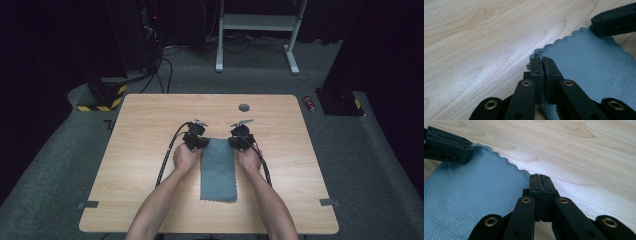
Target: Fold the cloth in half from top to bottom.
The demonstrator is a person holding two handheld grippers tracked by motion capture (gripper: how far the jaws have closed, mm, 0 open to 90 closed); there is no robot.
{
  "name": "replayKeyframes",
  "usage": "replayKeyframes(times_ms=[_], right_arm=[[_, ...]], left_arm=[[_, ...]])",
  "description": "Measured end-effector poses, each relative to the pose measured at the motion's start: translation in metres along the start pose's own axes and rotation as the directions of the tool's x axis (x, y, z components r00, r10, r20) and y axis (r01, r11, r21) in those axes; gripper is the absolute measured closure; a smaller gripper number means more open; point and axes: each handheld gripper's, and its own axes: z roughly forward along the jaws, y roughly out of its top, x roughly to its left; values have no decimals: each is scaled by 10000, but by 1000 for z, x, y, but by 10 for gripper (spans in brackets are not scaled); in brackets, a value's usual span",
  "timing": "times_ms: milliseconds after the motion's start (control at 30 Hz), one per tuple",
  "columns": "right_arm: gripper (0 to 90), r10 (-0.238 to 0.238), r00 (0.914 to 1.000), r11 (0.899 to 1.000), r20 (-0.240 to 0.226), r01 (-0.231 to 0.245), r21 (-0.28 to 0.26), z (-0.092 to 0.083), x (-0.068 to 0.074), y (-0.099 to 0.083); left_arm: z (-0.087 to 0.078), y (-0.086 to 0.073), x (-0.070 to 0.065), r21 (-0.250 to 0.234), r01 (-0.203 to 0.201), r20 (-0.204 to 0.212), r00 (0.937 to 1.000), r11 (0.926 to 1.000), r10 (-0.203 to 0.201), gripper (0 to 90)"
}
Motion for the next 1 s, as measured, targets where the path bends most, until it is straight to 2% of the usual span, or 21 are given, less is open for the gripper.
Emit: replayKeyframes(times_ms=[33, 100, 267, 400, 533, 567, 667, 833, 1000], right_arm=[[895, -152, 9998, 9999, 133, 152, 42, -1, 1, 2], [896, -51, 10000, 9999, 81, 52, -114, -3, 2, 4], [897, 64, 10000, 9993, -57, -66, -364, -11, -1, 5], [897, 10, 9999, 9976, -115, -18, -690, -21, 0, 8], [898, -3, 9999, 9959, -126, -8, -901, -28, -2, 11], [898, 24, 9999, 9955, -143, -38, -948, -29, -2, 11], [898, -17, 10000, 9954, -83, 9, -953, -33, -3, 18], [899, -59, 10000, 9922, -79, 48, -1246, -42, -6, 26], [899, -96, 9997, 9887, -202, 65, -1500, -47, -5, 20]], left_arm=[[0, 0, 0, 20, 2, 10, 10000, 10000, -2, 882], [-2, 0, 1, 13, -43, 39, 10000, 10000, 43, 885], [-18, 6, 4, -493, 52, 372, 9993, 9988, -34, 886], [-25, 8, 4, -656, -20, 406, 9992, 9978, 47, 887], [-29, 10, 9, -948, 298, 692, 9973, 9950, -233, 887], [-29, 12, 9, -892, 315, 758, 9968, 9955, -248, 887], [-34, 20, 9, -1029, 99, 645, 9979, 9946, -33, 887], [-43, 27, 13, -1428, 198, 778, 9969, 9896, -87, 886], [-48, 21, 8, -1591, -136, 926, 9953, 9872, 287, 887]])
